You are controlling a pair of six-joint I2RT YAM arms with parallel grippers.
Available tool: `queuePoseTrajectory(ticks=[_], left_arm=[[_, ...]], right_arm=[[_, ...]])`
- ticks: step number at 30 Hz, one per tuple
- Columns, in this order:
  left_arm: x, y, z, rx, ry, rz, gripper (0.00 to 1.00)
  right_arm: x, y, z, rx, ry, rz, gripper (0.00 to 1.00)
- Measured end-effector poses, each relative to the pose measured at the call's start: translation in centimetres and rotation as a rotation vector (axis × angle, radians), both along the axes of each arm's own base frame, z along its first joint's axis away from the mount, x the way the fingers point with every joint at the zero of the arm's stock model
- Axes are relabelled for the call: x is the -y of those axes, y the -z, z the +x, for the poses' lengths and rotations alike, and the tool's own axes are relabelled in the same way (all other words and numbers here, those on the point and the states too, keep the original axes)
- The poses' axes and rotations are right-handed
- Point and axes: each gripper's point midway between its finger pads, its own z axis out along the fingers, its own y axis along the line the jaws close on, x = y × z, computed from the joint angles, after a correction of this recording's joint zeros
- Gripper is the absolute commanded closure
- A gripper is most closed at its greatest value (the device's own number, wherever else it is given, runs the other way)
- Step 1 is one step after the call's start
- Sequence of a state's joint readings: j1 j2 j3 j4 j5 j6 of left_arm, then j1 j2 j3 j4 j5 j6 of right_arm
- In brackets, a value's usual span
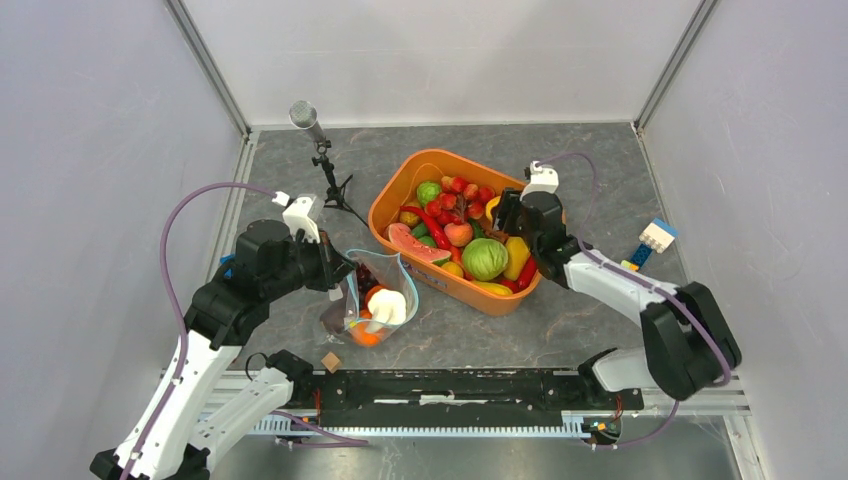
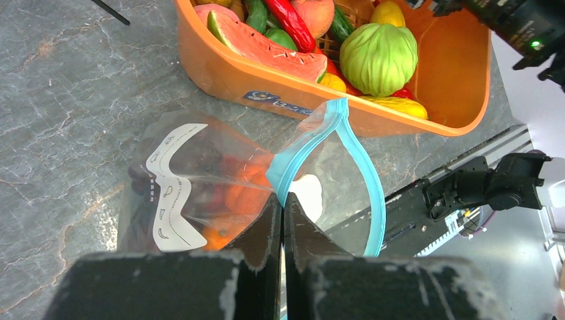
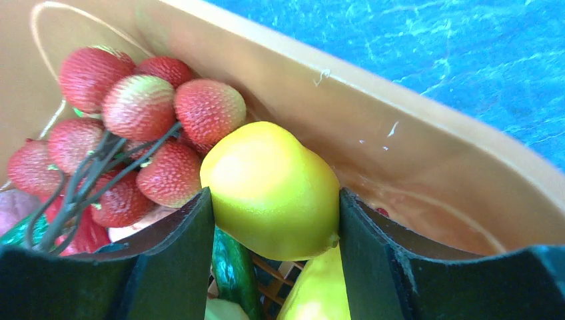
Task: Place the food in the zip-top bag and seal the zipper
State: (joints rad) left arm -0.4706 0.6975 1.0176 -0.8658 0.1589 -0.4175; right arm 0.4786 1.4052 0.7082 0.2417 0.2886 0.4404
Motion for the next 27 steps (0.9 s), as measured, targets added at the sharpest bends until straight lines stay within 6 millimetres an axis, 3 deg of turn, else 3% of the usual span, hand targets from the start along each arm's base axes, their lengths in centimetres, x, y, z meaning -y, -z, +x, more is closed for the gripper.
queuePoseTrajectory(ticks=[4,11,15,20,27], left_arm=[[0.0,0.1,0.0,-0.001,0.000,0.000,0.97],[0.0,0.1,0.0,-0.003,0.001,0.001,0.97],[0.1,0.1,0.0,-0.001,0.002,-0.001,0.97],[0.2,0.3,0.1,-0.007,0.005,0.000,0.97],[0.3,0.3,0.3,-0.007,0.007,-0.002,0.97]], right_arm=[[0.7,-2.2,-0.7,0.048,0.001,-0.004,0.69],[1.6,-2.8,-2.9,0.054,-0.022,-0.015,0.68],[1.0,-4.7,-3.9,0.090,-0.075,0.026,0.67],[-1.6,-8.0,-5.6,0.167,-0.242,0.133,0.65],[-7.8,-11.3,-10.0,0.242,-0.584,0.265,0.63]])
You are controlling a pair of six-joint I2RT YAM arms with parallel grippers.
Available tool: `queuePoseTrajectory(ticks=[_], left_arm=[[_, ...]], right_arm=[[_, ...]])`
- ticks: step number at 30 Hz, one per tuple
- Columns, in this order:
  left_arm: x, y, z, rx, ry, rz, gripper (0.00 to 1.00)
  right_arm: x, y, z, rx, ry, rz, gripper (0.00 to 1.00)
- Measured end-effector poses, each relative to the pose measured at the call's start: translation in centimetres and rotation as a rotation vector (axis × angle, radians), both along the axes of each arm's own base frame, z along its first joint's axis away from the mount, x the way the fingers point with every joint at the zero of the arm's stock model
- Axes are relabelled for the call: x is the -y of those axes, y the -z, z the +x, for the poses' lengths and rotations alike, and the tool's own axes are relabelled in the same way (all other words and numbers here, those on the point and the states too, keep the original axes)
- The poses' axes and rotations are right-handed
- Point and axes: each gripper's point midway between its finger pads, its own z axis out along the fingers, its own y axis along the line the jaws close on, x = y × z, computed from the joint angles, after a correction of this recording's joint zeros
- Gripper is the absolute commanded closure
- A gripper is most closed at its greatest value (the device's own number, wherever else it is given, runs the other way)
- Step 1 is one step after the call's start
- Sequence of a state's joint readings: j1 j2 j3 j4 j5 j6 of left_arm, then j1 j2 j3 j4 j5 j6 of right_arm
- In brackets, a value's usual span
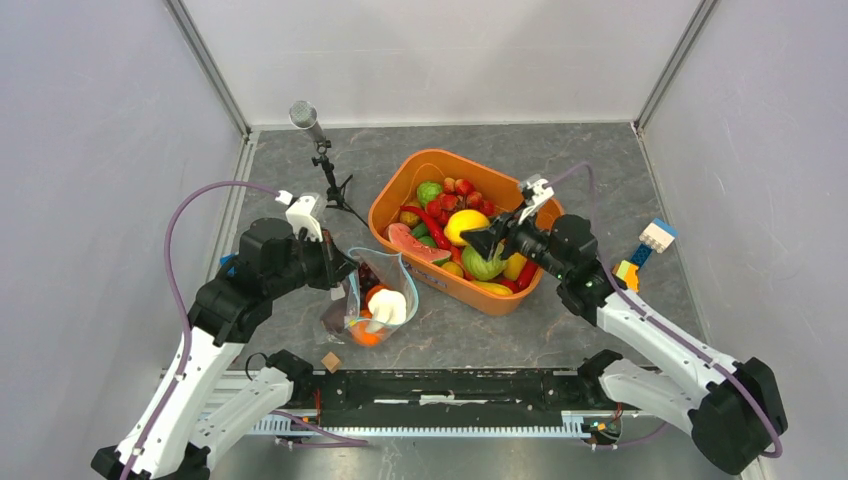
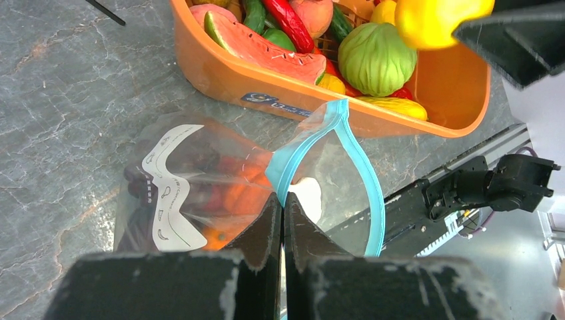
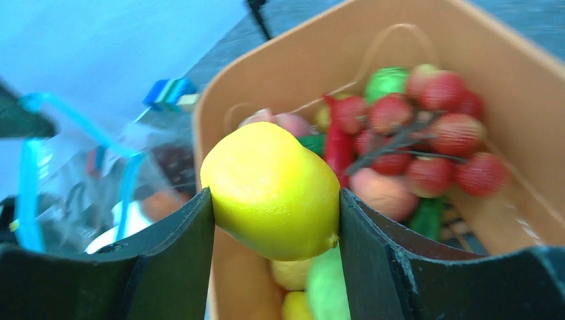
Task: Place the food in the zip-top bag and seal the zipper
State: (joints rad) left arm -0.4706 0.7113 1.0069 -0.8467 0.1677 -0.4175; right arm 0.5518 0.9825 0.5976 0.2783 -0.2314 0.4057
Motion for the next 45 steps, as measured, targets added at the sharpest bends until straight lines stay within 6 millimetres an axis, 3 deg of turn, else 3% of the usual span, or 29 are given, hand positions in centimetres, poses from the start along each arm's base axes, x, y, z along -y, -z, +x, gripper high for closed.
queuePoseTrajectory(ticks=[10,15,20,30,35,38,42,45], left_arm=[[0.0,-0.1,0.1,0.004,0.000,-0.003,0.97],[0.2,-0.1,-0.1,-0.001,0.012,-0.008,0.97],[0.3,-0.1,-0.1,-0.002,0.016,-0.011,0.97],[0.6,-0.1,-0.5,-0.038,0.039,-0.008,0.96],[0.6,0.0,-0.7,-0.050,0.043,-0.005,0.97],[0.6,0.0,-0.7,-0.050,0.043,-0.005,0.97],[0.6,-0.1,-0.7,-0.048,0.042,-0.005,0.97],[0.4,-0.2,-0.8,-0.041,0.038,-0.006,0.96]], right_arm=[[-9.5,-2.5,-8.3,0.089,-0.406,-0.005,0.61],[-13.0,-3.3,-10.8,0.150,-0.502,-0.052,0.61],[-15.5,-2.8,-11.0,0.180,-0.506,-0.131,0.61],[-18.3,2.7,-10.0,0.143,-0.465,-0.370,0.58],[-19.8,3.4,-10.8,0.156,-0.514,-0.387,0.55],[-20.9,3.5,-11.5,0.166,-0.553,-0.381,0.48],[-21.9,4.4,-12.0,0.164,-0.597,-0.384,0.28],[-22.2,5.0,-12.3,0.160,-0.624,-0.392,0.20]])
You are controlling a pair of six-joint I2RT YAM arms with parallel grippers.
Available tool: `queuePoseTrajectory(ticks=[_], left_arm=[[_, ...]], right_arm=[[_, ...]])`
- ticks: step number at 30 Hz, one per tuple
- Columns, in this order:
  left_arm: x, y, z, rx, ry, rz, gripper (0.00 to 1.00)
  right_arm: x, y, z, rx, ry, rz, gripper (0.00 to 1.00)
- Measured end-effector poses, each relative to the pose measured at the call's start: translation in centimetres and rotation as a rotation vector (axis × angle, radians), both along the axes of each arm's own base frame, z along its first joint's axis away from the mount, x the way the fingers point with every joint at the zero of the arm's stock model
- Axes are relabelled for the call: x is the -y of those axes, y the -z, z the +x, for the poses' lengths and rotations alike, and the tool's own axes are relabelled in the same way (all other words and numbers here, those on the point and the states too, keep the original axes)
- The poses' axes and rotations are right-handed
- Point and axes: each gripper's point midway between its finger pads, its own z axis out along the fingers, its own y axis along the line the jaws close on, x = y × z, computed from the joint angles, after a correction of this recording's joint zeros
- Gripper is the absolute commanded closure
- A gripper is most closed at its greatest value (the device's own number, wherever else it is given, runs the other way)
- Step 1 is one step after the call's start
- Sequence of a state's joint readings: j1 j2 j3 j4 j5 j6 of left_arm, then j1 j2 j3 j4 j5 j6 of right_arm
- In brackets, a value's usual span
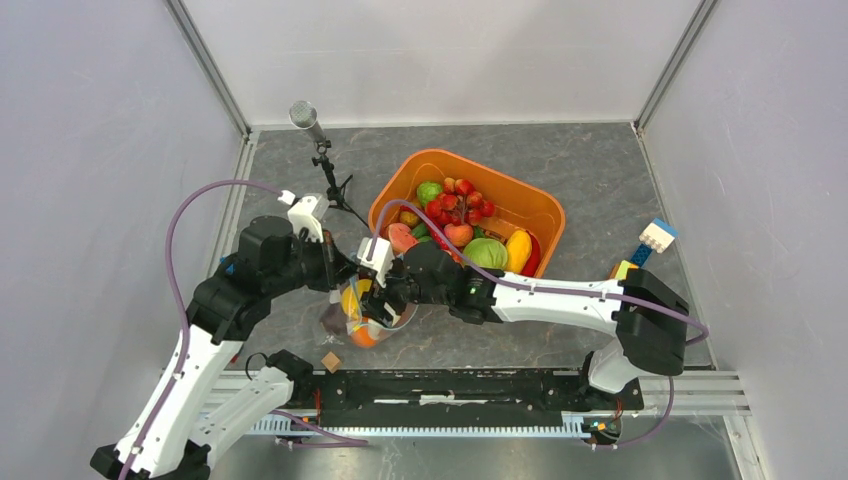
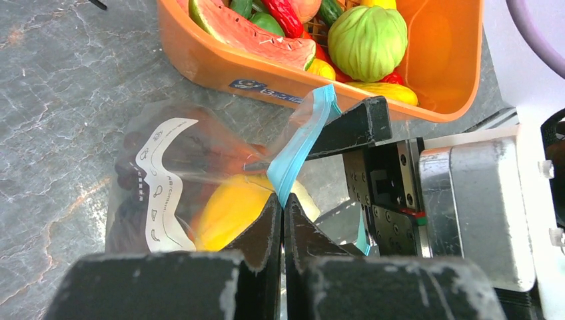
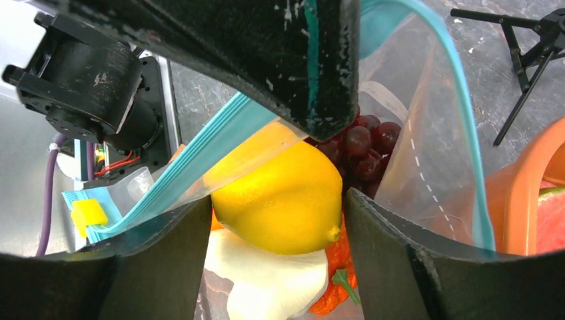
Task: Place the food in the zip-top bag and seal the zipper
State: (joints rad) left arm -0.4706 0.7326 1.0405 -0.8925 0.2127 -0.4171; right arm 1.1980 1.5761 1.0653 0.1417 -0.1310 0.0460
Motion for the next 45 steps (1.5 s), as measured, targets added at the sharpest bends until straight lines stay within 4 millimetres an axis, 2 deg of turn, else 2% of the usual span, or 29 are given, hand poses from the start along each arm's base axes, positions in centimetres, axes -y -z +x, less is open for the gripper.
queuePoseTrajectory(ticks=[4,7,9,11,14,17,24,27,29,32,36,39,42,44,45], left_arm=[[-0.3,-0.1,-0.2,0.010,-0.012,0.003,0.96],[-0.6,-0.1,-0.1,0.015,-0.023,0.009,0.97],[-0.6,-0.1,-0.1,0.015,-0.024,0.010,0.96],[-0.6,-0.1,-0.1,0.015,-0.026,0.011,0.96],[-0.7,-0.1,0.0,0.017,-0.031,0.013,0.96],[-0.8,-0.1,0.1,0.021,-0.038,0.017,0.96],[-0.9,-0.2,0.0,0.028,-0.043,0.017,0.96],[-1.0,-0.3,0.1,0.031,-0.047,0.018,0.96],[-1.1,-0.3,0.1,0.036,-0.052,0.019,0.96],[-1.4,-0.4,0.2,0.046,-0.068,0.025,0.97],[-1.6,-0.3,0.3,0.049,-0.079,0.031,0.96],[-1.7,-0.3,0.4,0.046,-0.093,0.027,0.97],[-1.7,-0.3,0.4,0.042,-0.099,0.022,0.96],[-1.7,-0.4,0.4,0.043,-0.101,0.018,0.96],[-1.7,-0.4,0.4,0.043,-0.102,0.016,0.96]], right_arm=[[-0.1,-0.2,-0.2,0.008,-0.017,0.004,0.10],[0.0,-1.2,-0.4,0.019,-0.030,0.027,0.08],[0.1,-2.3,-0.5,0.030,-0.033,0.057,0.15],[0.4,-3.4,-0.7,0.041,-0.036,0.087,0.32],[0.7,-4.6,-1.0,0.051,-0.049,0.121,0.51],[0.6,-4.8,-1.2,0.046,-0.053,0.134,0.57],[0.3,-3.9,-1.3,0.020,-0.058,0.120,0.59],[0.4,-3.9,-1.4,0.012,-0.055,0.117,0.54],[0.7,-4.1,-1.2,0.020,-0.040,0.125,0.44],[2.8,-5.3,-0.7,0.046,0.029,0.149,0.40],[6.2,-9.8,1.3,0.123,0.200,0.242,0.42],[8.9,-13.1,3.8,0.165,0.348,0.320,0.44],[11.1,-13.3,7.8,0.140,0.496,0.332,0.46],[12.6,-11.9,12.2,0.096,0.612,0.305,0.48],[12.9,-11.1,13.6,0.078,0.644,0.286,0.48]])
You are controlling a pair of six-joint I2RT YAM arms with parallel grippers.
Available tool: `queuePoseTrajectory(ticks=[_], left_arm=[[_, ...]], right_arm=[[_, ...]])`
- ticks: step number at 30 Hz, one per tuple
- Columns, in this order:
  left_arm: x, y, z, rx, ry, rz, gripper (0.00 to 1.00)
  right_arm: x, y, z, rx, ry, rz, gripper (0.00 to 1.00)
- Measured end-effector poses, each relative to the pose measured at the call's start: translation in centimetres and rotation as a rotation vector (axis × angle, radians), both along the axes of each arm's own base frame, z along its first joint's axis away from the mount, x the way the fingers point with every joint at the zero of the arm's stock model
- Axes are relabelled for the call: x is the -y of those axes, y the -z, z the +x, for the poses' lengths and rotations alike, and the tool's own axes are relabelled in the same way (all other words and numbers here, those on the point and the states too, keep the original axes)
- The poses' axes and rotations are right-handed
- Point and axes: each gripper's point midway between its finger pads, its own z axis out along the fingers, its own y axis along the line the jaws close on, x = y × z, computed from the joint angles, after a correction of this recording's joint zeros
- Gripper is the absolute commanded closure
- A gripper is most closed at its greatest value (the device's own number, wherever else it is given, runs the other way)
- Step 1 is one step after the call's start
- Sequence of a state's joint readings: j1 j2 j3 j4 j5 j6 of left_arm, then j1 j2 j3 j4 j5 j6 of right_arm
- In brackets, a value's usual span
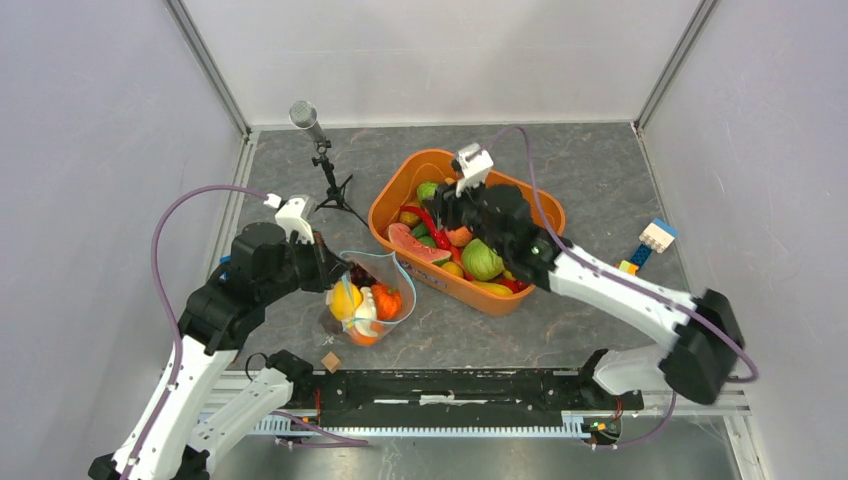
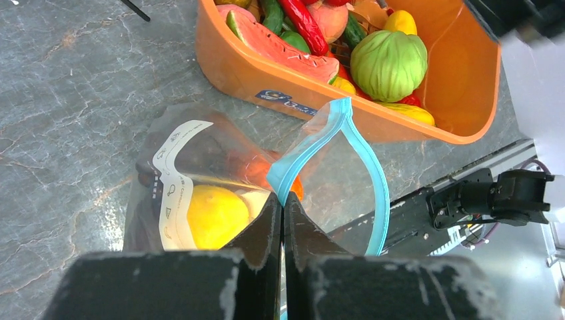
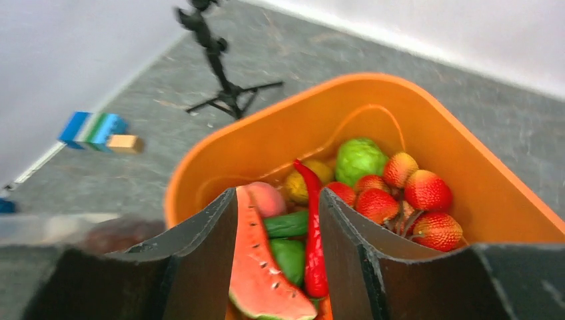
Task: Place the food in the zip-top bag and seal the zipper
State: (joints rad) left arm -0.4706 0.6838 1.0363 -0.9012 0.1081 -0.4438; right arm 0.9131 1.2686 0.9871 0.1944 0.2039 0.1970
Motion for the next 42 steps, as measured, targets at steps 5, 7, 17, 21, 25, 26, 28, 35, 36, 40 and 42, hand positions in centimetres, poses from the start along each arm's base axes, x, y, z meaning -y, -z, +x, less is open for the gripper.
queuePoseTrajectory(ticks=[5,7,17,21,25,26,28,35,36,40,42], left_arm=[[-0.1,-0.1,-0.1,0.002,-0.005,-0.004,0.96],[-0.1,-0.2,-0.2,0.005,-0.006,-0.006,0.96],[-1.0,-0.1,0.1,0.012,-0.051,0.023,0.96],[-1.3,0.1,0.5,0.007,-0.071,0.041,0.96],[-1.1,0.3,0.9,-0.004,-0.071,0.050,0.96],[-1.1,0.3,1.0,-0.003,-0.071,0.050,0.96],[-1.0,0.3,1.2,0.000,-0.071,0.050,0.96],[-1.0,0.2,1.3,0.004,-0.069,0.050,0.96],[-1.0,0.2,1.3,0.006,-0.069,0.051,0.96],[-1.0,0.2,1.2,0.007,-0.067,0.052,0.96],[-1.0,0.2,1.3,0.007,-0.067,0.052,0.96]], right_arm=[[-0.9,5.0,7.2,-0.155,0.076,-0.110,0.49],[-2.4,6.7,9.6,-0.200,0.067,-0.150,0.49],[-3.7,16.5,16.1,-0.385,0.093,-0.359,0.46],[-0.6,17.6,16.2,-0.400,0.159,-0.385,0.37],[3.6,18.4,15.1,-0.428,0.239,-0.421,0.26],[4.5,18.8,14.7,-0.439,0.258,-0.433,0.24],[5.7,19.3,14.1,-0.455,0.284,-0.447,0.21],[5.3,19.4,13.9,-0.463,0.265,-0.420,0.15],[5.1,19.4,14.1,-0.468,0.264,-0.407,0.13],[3.3,19.4,15.0,-0.485,0.249,-0.309,0.09],[2.6,19.2,15.5,-0.487,0.250,-0.259,0.08]])
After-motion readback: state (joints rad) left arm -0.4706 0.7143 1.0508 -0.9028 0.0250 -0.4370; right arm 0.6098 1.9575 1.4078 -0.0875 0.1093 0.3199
